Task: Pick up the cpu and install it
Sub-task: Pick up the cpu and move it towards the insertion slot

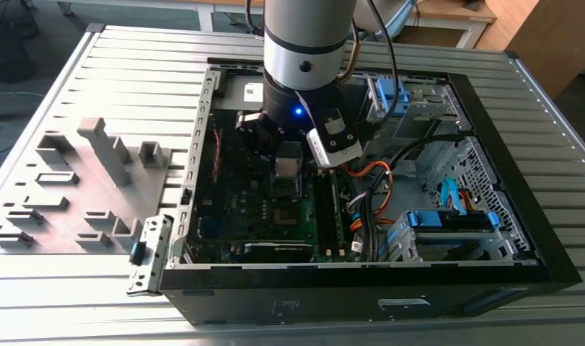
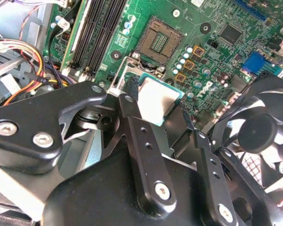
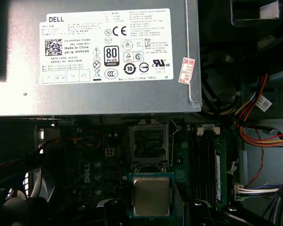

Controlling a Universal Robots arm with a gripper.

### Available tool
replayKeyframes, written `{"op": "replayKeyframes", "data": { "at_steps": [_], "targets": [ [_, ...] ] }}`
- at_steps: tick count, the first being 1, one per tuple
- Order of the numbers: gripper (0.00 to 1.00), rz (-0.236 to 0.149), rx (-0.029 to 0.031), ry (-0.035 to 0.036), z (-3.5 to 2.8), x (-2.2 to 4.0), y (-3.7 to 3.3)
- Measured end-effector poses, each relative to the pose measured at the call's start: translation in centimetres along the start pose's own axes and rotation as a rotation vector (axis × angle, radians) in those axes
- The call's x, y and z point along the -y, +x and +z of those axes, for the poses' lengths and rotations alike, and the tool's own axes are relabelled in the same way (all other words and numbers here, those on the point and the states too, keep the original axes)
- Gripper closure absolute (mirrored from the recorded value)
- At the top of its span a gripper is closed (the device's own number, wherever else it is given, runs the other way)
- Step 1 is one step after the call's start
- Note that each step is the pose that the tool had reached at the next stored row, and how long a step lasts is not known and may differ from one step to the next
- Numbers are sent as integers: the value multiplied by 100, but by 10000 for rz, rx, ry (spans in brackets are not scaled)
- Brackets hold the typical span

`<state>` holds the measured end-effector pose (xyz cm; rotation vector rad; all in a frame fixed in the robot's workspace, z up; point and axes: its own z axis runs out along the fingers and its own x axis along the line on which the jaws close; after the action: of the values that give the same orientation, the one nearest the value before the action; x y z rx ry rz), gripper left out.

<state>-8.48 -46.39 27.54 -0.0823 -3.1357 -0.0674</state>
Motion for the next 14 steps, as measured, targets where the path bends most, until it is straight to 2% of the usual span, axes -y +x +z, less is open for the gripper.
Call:
{"op": "replayKeyframes", "data": {
  "at_steps": [5, 14],
  "targets": [
    [53, 0, 0, 0, 28, 1, 0],
    [53, -1, 0, 2, 158, 19, 13]
  ]
}}
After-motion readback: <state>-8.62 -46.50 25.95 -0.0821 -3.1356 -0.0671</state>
